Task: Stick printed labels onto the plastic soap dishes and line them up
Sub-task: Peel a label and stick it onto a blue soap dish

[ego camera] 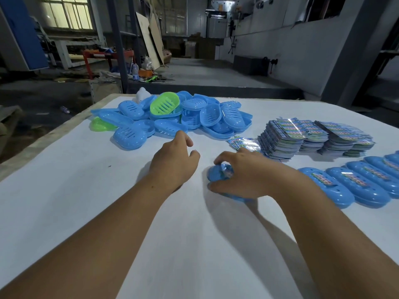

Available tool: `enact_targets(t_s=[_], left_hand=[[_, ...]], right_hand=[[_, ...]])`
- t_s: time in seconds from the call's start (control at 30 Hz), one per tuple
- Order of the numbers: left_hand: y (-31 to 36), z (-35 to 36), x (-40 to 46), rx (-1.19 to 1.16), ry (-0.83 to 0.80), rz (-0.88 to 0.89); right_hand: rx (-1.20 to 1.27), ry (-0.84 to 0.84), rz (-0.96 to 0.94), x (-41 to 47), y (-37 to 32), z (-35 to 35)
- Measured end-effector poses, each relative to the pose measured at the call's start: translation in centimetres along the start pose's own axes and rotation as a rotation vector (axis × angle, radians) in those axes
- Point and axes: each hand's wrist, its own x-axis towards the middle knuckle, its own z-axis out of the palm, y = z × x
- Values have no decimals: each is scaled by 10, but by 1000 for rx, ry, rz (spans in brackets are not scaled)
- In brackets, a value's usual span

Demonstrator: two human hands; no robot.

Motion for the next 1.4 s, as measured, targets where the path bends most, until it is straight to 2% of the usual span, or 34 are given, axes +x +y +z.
enact_targets(t_s=[0.23,0.77,0.97,1.17,1.27,1.33,1.4], left_hand=[[-1,2,0,0,-5,1],[-2,-6,-3,-4,-70,-38],[-15,-13,4,77,56,-16],[-55,-33,23,389,306,-77],[-73,-38,28,442,217,-164],[-79,-38,29,409,140,-227],[-79,-39,28,355,133,-251]], right_hand=[[-77,-72,153,-17,18,-21],[53,-29,194,-15,60,-32],[130,76,115,-2,51,-22],[202,134,-38,8,22,-4],[208,155,-89,10,13,1],[214,166,-105,12,11,2],[222,172,-115,13,11,3]])
